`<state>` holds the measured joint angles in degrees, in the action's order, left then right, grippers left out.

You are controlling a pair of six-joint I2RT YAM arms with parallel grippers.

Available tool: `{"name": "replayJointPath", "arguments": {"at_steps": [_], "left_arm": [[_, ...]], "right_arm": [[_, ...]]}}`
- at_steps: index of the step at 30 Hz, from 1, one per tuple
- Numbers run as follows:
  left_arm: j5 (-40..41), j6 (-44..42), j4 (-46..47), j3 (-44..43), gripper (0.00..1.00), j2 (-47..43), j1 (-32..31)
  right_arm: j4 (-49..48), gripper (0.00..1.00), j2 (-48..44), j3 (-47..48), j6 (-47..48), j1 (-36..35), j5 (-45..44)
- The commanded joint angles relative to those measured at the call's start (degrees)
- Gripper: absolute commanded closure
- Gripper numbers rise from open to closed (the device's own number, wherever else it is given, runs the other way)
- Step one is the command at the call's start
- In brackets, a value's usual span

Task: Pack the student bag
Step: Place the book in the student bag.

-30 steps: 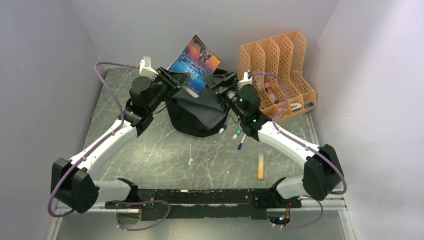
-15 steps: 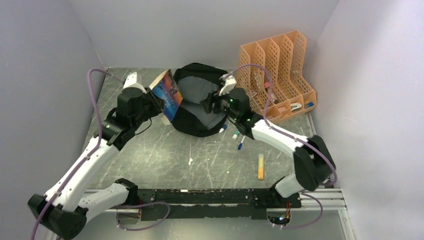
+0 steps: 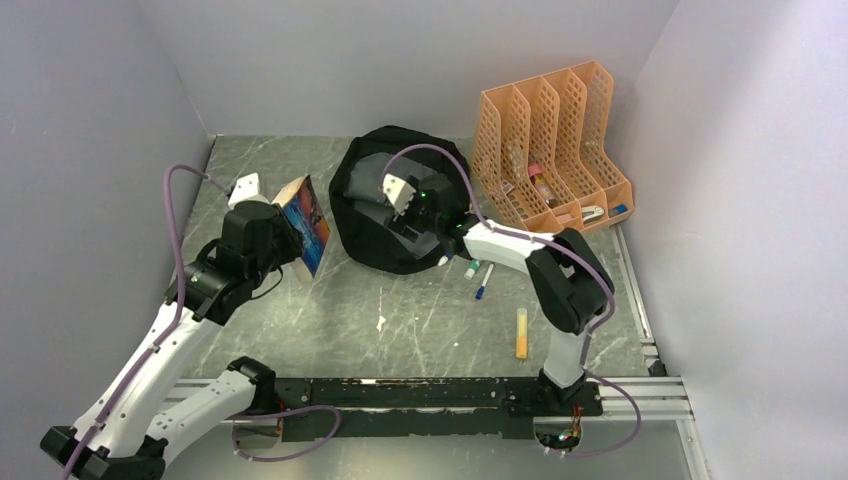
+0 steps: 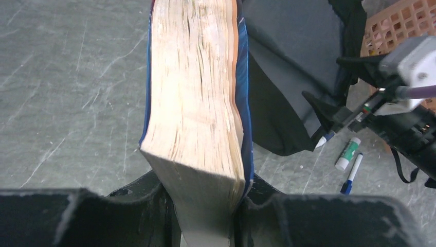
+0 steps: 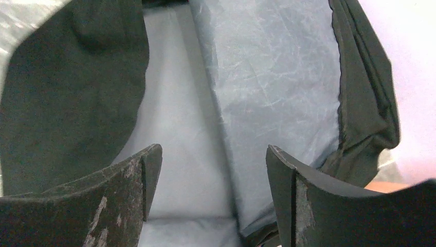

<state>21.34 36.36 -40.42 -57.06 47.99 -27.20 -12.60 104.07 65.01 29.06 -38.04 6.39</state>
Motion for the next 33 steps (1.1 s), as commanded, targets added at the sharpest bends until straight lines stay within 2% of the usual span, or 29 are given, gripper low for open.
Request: {"name": "replayJointPath", "arguments": {"at_steps": [1,6,10,14,19,25,29,32,33], "left_arm": [[-0.28,0.15,6.75,-0.56,0.95,-2.91,0.22],[-0.4,0.32,5.96,-0.6,0.95,-3.89,0.22],[0.07,0.27,5.22,-0.67,0.95,-4.34,0.22],[0.23,0.44,4.58,-0.76,0.95,-4.86,0.22],[0.38,0.77,4.39,-0.16,0.95,-5.4,0.22],[1.75,0.32,3.37,-0.61,0.95,-6.17,0.22],[2.34,-0.3,2.73,-1.02,0.95,-6.11,0.22],[1.31,-1.33,2.89,-2.09,0.95,-5.09,0.22],[0.47,-2.3,3.2,-3.11,0.95,-4.57,0.22]], "right_arm": [[-1.35,0.22,5.41,3.1,18.31,-1.48,-4.27],[-4.42,0.2,11.13,4.7,27.17,-2.81,-11.49],[-12.08,0.22,15.24,4.94,32.69,-3.48,-19.07],[-16.39,0.26,16.81,5.82,34.16,-3.68,-22.03],[-14.27,0.39,17.98,9.26,32.6,-3.58,-22.05],[-10.32,0.6,18.79,12.56,30.7,-3.29,-22.27],[-1.71,0.75,17.24,17.44,24.5,-3.45,-20.27],[8.41,0.97,17.84,25.08,17.43,-4.02,-18.92],[10.51,1.0,18.21,27.02,15.06,-4.55,-19.01]]}}
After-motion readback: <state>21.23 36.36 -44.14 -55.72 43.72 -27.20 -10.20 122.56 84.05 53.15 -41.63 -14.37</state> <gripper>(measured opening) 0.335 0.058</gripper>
